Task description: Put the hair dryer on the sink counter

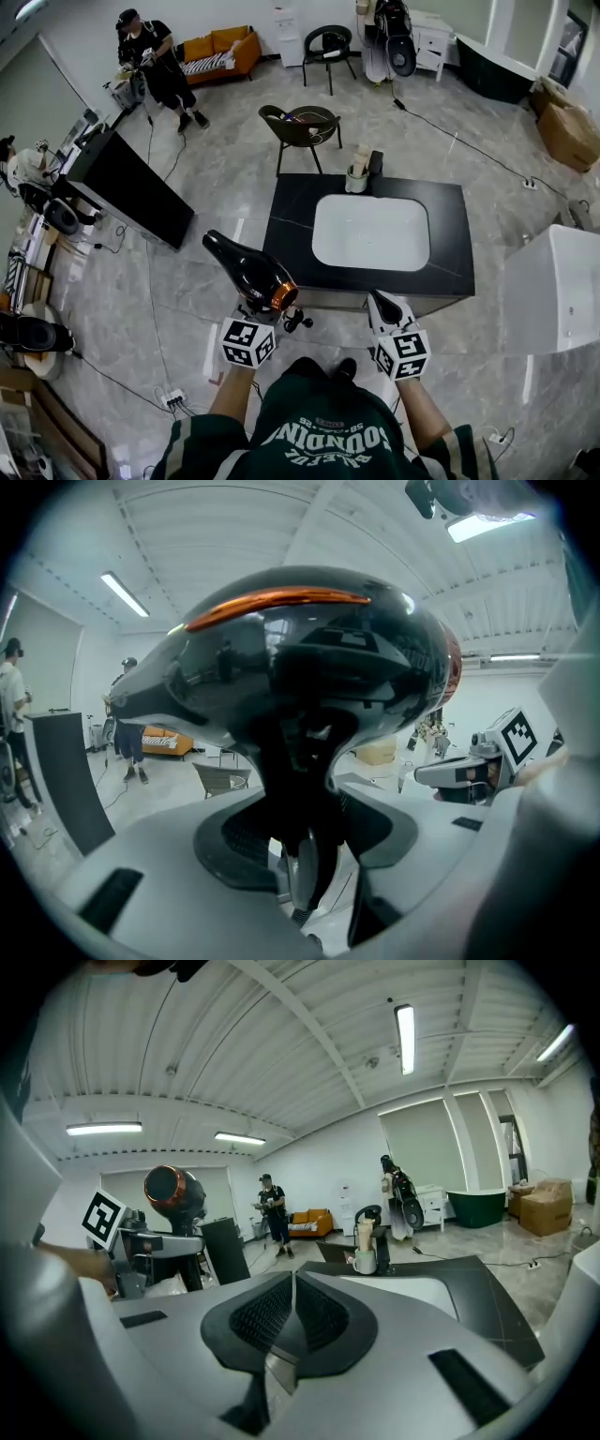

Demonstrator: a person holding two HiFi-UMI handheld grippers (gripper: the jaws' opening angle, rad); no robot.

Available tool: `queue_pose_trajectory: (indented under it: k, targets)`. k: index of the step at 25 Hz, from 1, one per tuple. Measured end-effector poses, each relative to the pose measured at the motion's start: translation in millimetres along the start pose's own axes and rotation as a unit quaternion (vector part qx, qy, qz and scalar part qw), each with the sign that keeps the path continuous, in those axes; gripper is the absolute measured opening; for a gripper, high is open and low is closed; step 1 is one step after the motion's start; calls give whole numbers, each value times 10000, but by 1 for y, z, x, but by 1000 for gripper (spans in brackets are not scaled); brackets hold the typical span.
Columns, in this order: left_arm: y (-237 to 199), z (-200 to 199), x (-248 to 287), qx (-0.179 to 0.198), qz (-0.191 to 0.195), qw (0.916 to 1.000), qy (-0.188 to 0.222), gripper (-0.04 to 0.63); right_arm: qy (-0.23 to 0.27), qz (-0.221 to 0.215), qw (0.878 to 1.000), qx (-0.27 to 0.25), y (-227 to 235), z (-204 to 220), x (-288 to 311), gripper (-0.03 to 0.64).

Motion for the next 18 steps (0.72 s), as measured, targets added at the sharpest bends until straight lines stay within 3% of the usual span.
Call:
queue_pose_trajectory:
  k: [18]
  targets:
    - [-55, -26, 29, -233, -72, 9995, 224, 198, -84, -249, 9995, -183, -5, -24, 74, 44]
Point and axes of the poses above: the fingertips, and each gripper's own axes: x forward along the fingers, y to its right, z out of its underside, the point moved 8 cm from there along -x, backward along the fingers, and after that the axes turned 15 degrees about -x, right-handed, at the moved point
